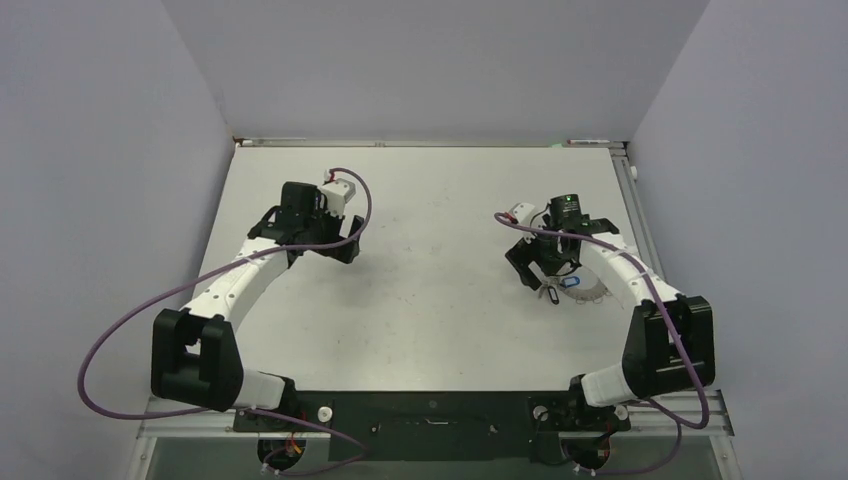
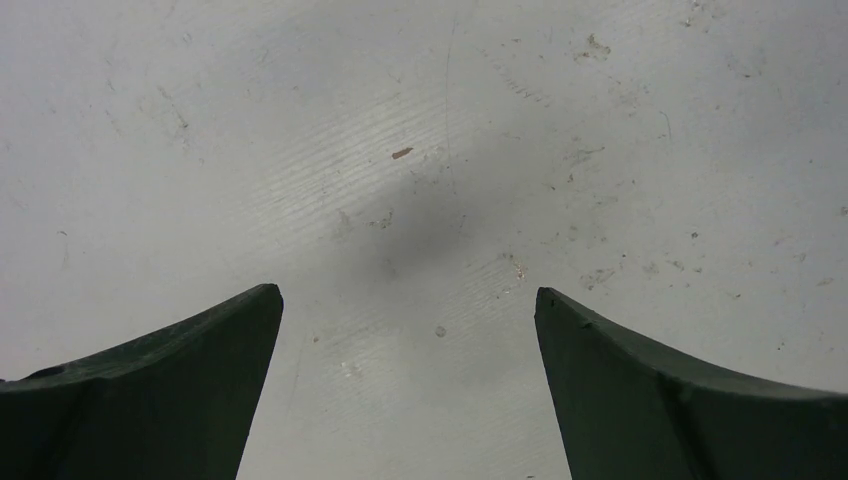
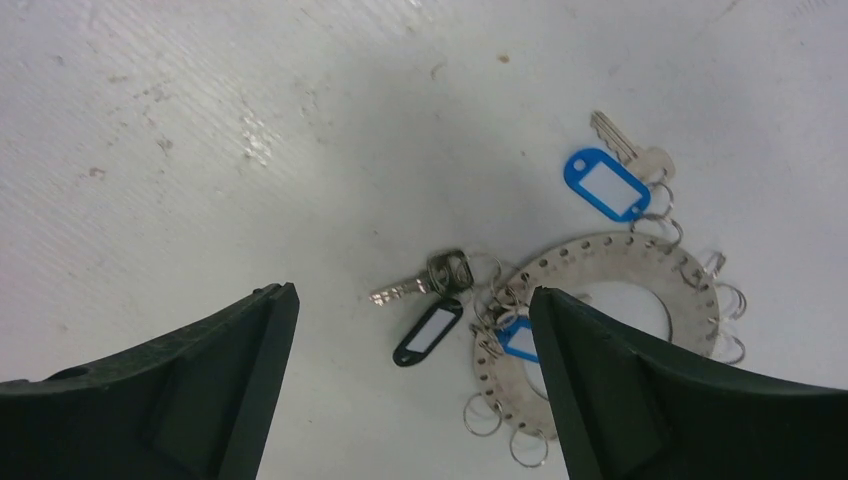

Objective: Remove the keys from the keyring

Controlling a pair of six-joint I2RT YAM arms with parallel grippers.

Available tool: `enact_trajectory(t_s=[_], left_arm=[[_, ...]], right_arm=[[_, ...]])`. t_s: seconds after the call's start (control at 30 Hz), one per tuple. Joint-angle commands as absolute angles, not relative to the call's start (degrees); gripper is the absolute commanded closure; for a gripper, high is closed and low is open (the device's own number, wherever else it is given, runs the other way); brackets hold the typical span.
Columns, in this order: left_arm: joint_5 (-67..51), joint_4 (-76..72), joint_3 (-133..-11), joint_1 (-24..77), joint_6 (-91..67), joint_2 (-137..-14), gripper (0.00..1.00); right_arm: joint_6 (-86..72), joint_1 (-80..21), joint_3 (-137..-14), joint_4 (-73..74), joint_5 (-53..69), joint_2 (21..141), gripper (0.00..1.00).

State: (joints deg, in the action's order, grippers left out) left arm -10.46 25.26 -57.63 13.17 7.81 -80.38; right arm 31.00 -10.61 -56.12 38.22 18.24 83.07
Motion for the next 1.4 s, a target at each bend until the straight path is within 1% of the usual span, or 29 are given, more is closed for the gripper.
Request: enact_trajectory(t_s=[0.0, 0.1, 0.27, 0.3, 0.37, 0.43, 0.47, 0.57, 0.63, 0.93, 1.07, 1.2, 1.23, 1.37], left_arm=[[-12.4, 22.6, -57.7, 13.9, 6.7, -77.3, 0.04], [-13.5, 22.3, -57.6, 14.0, 6.6, -76.7, 0.04], [-13.8, 22.2, -57.6, 14.0, 6.3, -75.5, 0.04], [-13.9, 22.2, -57.6, 14.1, 6.2, -75.4, 0.04], [-14.5, 22.2, -57.5, 14.1, 6.2, -75.5, 0.04], [-15.2, 22.5, -57.5, 14.1, 6.2, -75.7, 0.04], [-15.5, 22.7, -57.6, 14.1, 6.2, -75.8, 0.04], [-15.8, 22.8, -57.8, 14.2, 6.2, -75.8, 0.04], [-16.0, 22.7, -57.6, 14.1, 6.2, -75.4, 0.04], [-17.2, 22.8, -57.2, 14.1, 6.4, -74.4, 0.04], [-17.5, 22.9, -57.1, 14.1, 6.4, -74.2, 0.04], [-18.0, 23.2, -57.4, 14.1, 5.7, -74.1, 0.04], [-18.2, 23.1, -57.5, 14.1, 5.5, -74.1, 0.04], [-18.8, 23.4, -58.3, 14.1, 5.0, -74.0, 0.04]], right_arm=[[35.7, -5.2, -57.4, 42.6, 16.9, 79.1, 0.10], [38.5, -2.0, -57.5, 44.7, 15.1, 78.9, 0.10], [42.4, -0.2, -55.9, 45.4, 10.9, 78.4, 0.10], [43.8, 1.8, -55.6, 45.4, 10.7, 78.4, 0.10], [45.9, 3.0, -55.6, 45.5, 10.7, 79.2, 0.09], [46.8, 3.2, -55.9, 44.7, 9.8, 80.7, 0.03], [47.0, 3.3, -56.3, 44.6, 9.8, 81.6, 0.04], [47.3, 3.1, -57.0, 44.4, 11.0, 84.1, 0.18], [47.3, 2.9, -57.1, 44.0, 12.2, 85.3, 0.25], [46.0, 0.3, -57.2, 40.9, 14.0, 92.4, 0.44], [45.0, -3.6, -56.4, 39.6, 13.3, 93.8, 0.52], [43.9, -6.8, -55.9, 39.9, 12.6, 93.6, 0.69], [43.2, -7.6, -56.2, 40.1, 12.8, 93.4, 0.74], [39.7, -11.6, -59.0, 42.4, 15.0, 93.0, 0.92]])
